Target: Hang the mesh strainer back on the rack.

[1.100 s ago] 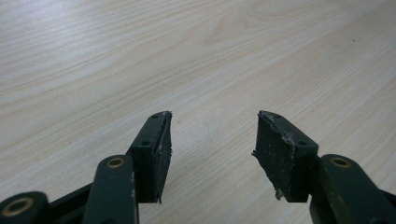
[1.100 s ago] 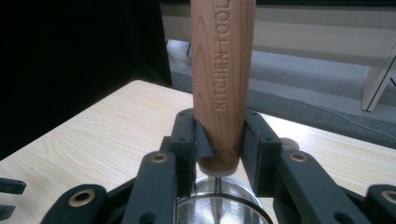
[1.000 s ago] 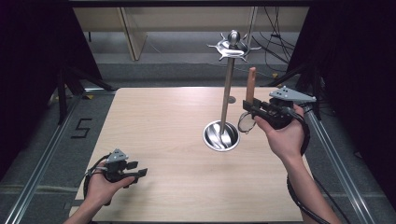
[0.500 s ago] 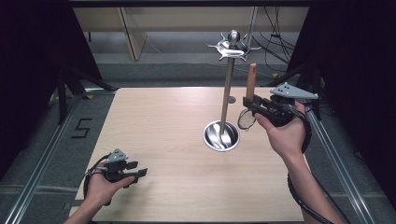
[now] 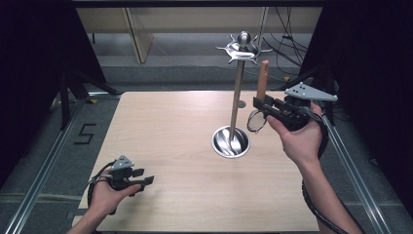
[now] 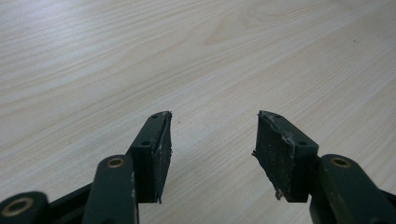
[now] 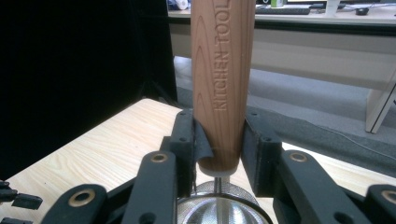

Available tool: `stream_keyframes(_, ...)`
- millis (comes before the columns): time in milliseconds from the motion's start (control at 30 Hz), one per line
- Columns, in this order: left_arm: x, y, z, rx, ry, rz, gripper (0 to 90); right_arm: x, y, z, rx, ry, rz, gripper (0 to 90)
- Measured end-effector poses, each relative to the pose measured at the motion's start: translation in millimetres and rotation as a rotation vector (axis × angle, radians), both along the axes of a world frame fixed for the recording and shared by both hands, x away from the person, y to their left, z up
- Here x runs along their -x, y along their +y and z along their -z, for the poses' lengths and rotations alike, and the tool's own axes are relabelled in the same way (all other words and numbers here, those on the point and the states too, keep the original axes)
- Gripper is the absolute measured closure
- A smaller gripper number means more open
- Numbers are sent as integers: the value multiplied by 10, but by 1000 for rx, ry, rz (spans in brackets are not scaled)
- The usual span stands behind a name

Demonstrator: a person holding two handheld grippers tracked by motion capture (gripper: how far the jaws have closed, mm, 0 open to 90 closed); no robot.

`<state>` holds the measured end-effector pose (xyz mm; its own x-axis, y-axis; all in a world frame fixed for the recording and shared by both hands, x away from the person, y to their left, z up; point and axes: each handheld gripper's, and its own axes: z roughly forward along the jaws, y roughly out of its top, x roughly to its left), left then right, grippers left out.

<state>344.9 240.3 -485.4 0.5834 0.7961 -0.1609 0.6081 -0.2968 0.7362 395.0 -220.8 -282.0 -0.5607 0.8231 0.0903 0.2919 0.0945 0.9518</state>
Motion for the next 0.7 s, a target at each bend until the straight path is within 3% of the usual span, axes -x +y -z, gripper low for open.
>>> stream_keyframes(467,-1,-3,-8,1,-6,4,448,-8,34,-42,23,-14,-13,691)
stream_keyframes(633,2,-7,-9,9,-10,-4,449,-11,51,-54,7,-8,-23,692)
stream_keyframes(700,6,-6,-15,0,-10,-9,448,-20,41,-66,15,-24,-21,692)
